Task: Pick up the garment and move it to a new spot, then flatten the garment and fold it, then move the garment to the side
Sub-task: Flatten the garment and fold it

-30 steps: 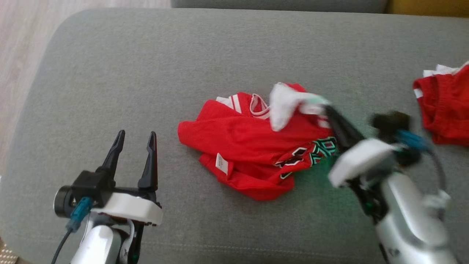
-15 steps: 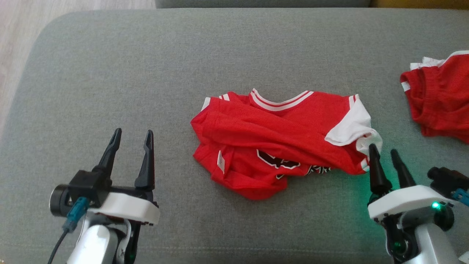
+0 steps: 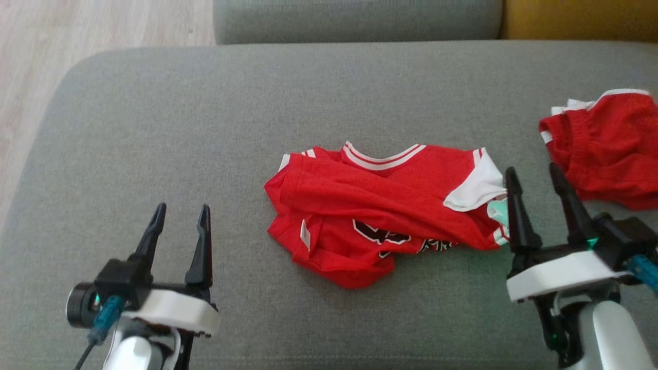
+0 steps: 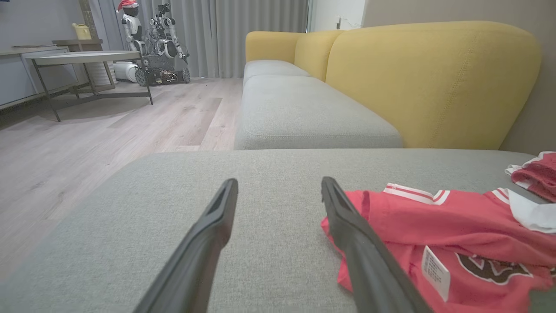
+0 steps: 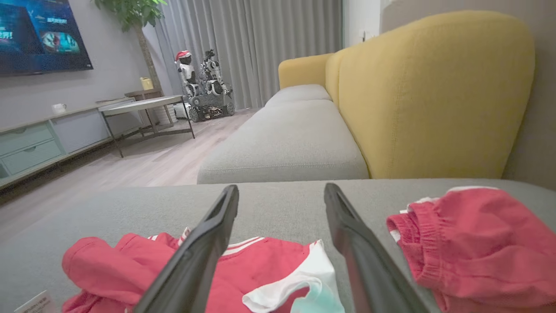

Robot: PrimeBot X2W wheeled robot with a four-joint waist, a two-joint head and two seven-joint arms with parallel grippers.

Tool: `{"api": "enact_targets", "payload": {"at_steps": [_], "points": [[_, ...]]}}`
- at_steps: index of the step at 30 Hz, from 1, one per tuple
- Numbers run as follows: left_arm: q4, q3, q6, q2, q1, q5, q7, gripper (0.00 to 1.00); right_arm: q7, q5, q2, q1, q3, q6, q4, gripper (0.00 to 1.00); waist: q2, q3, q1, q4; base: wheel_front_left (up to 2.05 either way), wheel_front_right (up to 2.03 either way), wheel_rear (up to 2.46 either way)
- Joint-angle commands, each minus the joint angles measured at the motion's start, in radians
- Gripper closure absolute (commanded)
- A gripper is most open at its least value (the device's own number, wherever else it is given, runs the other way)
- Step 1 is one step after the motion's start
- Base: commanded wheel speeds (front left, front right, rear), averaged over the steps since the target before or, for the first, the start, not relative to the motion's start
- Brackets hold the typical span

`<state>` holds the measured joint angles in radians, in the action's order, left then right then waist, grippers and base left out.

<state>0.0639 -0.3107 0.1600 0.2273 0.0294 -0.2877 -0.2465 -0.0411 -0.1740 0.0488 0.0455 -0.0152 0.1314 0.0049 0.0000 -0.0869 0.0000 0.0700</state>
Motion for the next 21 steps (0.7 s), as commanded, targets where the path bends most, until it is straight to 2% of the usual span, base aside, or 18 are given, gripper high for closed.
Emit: {"api": "enact_targets", "payload": {"at_steps": [1, 11, 21], "points": [[-0.037, 0.039, 0.007, 0.025, 0.025, -0.005, 0.003, 0.00, 0.008, 0.016, 0.018, -0.004, -0.029, -0.001, -0.042, 0.00, 0.0000, 0.016, 0.0000, -0.004, 0.00, 0.00, 0.00], [-0.053, 0.026, 0.015, 0.038, -0.019, -0.010, 0.024, 0.00, 0.062, 0.040, 0.012, -0.096, -0.057, -0.001, -0.102, 0.00, 0.0000, 0.051, 0.0000, -0.010, 0.00, 0.00, 0.00], [-0.064, 0.016, 0.019, 0.044, -0.017, -0.010, 0.033, 0.00, 0.064, 0.036, 0.007, -0.094, -0.060, -0.001, -0.110, 0.00, 0.0000, 0.047, 0.0000, -0.011, 0.00, 0.00, 0.00]]}}
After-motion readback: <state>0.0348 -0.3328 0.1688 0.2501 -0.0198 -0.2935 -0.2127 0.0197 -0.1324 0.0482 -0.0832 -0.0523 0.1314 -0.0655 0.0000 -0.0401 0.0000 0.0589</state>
